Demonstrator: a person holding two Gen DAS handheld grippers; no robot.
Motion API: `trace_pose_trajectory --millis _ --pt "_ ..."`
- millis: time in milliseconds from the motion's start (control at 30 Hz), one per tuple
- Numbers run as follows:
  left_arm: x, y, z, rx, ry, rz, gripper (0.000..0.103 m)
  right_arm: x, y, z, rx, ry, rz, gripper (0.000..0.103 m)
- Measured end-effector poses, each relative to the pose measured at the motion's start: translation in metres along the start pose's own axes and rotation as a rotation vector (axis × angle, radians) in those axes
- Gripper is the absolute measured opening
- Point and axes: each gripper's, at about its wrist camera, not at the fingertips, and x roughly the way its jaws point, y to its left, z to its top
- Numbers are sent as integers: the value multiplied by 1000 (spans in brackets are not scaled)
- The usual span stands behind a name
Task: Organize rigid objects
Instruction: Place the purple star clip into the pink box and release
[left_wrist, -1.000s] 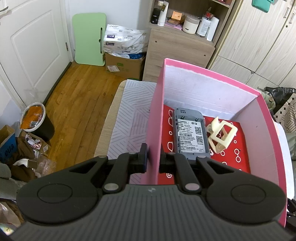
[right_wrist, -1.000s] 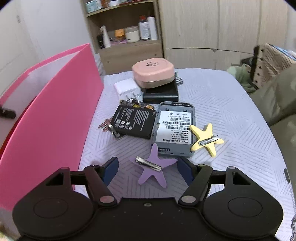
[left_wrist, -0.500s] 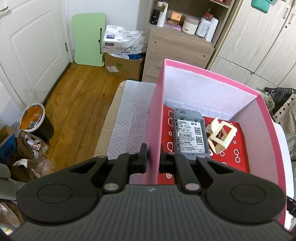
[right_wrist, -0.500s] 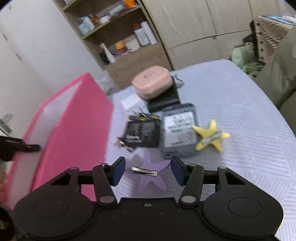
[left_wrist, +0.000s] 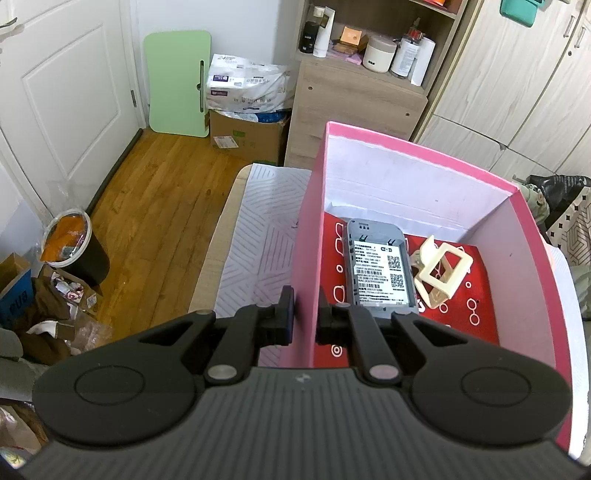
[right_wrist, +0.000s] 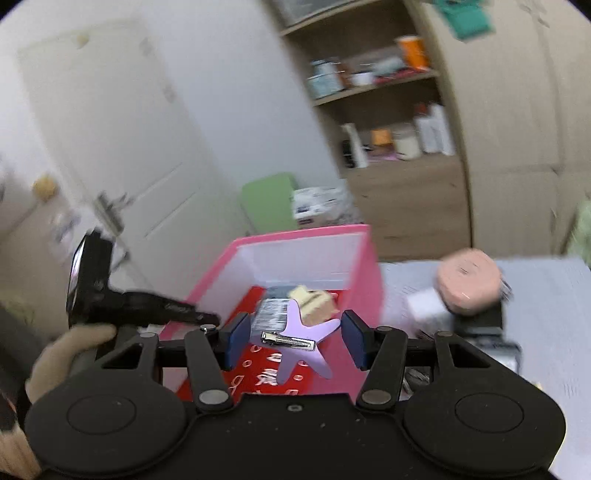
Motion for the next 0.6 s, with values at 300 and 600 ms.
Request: trace_pose_trajectory --millis 300,600 --pt "-2 -1 -1 5 0 5 9 85 59 4 -483 273 -102 60" --pt "-2 1 0 -4 -1 2 8 132 53 10 -507 405 -84 60"
